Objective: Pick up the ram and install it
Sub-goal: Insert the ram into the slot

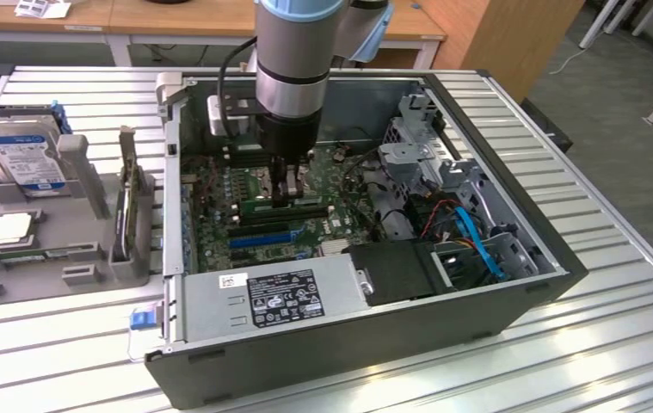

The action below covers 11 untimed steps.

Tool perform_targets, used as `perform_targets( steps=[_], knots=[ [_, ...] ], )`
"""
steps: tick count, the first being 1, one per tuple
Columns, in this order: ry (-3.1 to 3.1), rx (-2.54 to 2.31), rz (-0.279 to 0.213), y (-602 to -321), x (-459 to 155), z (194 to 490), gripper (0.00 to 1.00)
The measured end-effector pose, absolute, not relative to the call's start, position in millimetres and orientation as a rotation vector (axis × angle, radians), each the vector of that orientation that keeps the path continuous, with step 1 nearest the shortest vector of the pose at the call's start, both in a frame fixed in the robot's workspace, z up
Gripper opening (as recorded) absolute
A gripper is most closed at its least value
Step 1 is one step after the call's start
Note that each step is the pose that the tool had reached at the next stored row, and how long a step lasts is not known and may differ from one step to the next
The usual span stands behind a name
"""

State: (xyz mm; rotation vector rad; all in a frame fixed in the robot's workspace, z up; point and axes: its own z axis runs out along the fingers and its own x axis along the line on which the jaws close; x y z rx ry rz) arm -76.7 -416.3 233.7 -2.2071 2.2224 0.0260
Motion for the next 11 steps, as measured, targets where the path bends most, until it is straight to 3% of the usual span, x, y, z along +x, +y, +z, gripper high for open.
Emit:
perform_targets(
  steps=[11],
  knots=[
    [2.222, -2.207, 0.026, -416.4, -75.2, 228.2, 0.12]
  ],
)
